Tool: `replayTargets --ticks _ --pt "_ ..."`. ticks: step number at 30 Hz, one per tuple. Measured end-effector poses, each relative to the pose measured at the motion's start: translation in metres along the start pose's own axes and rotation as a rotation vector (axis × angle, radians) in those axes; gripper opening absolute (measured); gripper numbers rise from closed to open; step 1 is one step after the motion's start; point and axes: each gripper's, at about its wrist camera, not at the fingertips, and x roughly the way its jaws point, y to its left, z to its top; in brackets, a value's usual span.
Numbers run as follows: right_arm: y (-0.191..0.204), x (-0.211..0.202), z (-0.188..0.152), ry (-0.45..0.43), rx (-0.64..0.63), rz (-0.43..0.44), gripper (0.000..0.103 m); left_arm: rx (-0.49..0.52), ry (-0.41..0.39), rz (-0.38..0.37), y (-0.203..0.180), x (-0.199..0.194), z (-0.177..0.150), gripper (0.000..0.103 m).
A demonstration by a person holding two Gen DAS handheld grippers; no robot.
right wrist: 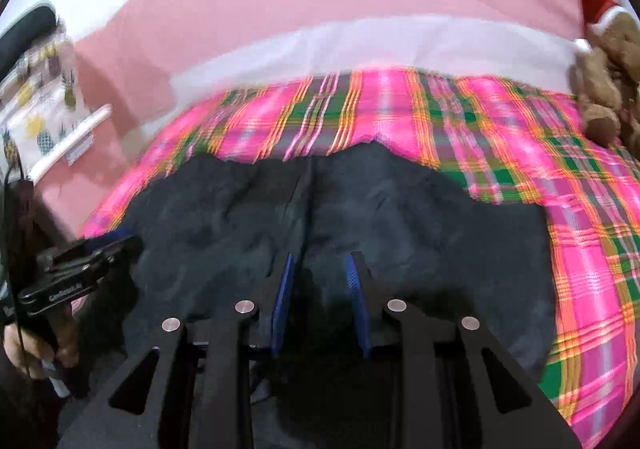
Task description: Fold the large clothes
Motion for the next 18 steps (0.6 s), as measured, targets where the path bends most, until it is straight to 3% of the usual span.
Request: replayTargets --ticks 3,10,14,18 --pt "-0.007 0.025 -0.007 0.054 0.03 0.005 0.028 -0.027 0.004 -0.008 0.003 0.001 0.002 0.051" --pt "0.007 -0.017 -0.009 -0.004 0.02 -0.005 0.028 0.017 -0.03 -0.061 -0.019 -0.042 -0.016 0.051" --pt "0.023 -0.018 -0.028 0.012 0.002 0.016 0.028 0.03 0.029 -0.053 -0.027 -0.025 -0.038 0.051" --pt "0.027 0.015 -0.045 0.092 -0.019 -0.013 0.028 0.0 0.06 -0.049 -0.024 -0.006 -0.042 0.052"
